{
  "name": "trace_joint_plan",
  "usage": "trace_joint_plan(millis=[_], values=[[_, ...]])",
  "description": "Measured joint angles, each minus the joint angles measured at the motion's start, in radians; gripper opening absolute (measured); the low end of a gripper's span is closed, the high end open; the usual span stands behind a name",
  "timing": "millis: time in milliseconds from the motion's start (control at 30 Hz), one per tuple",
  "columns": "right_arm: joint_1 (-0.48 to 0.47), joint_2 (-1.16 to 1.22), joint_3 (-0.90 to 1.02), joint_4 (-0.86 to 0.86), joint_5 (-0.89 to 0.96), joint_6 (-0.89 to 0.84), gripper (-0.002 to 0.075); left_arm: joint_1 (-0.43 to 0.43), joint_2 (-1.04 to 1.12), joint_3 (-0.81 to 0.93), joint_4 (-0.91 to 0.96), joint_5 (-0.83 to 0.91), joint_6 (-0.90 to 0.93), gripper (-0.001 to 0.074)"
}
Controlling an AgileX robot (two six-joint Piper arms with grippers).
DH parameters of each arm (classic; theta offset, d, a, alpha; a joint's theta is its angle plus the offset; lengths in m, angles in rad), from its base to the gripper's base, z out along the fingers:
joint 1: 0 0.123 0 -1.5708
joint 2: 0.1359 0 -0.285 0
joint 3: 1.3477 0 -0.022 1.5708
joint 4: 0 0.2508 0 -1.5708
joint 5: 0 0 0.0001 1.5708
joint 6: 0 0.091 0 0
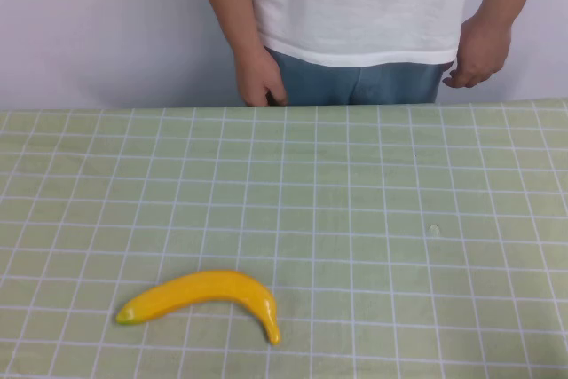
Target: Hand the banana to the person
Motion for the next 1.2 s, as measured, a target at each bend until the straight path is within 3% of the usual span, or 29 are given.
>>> trace_joint_plan(millis=[900,1000,1200], values=[[0.0,0.0,0.0,0.0,0.0,0.0,-0.0007,0.0,0.0,0.002,0.0,-0.042,0.0,-0.0004],[0.0,0.0,0.0,0.0,0.0,0.0,-0.0008,0.0,0.0,0.002,0.0,-0.134,0.0,-0.0004],[0.0,0.0,0.0,0.0,0.0,0.0,-0.0007,0.0,0.0,0.002,0.0,-0.515,-0.034,-0.0004]])
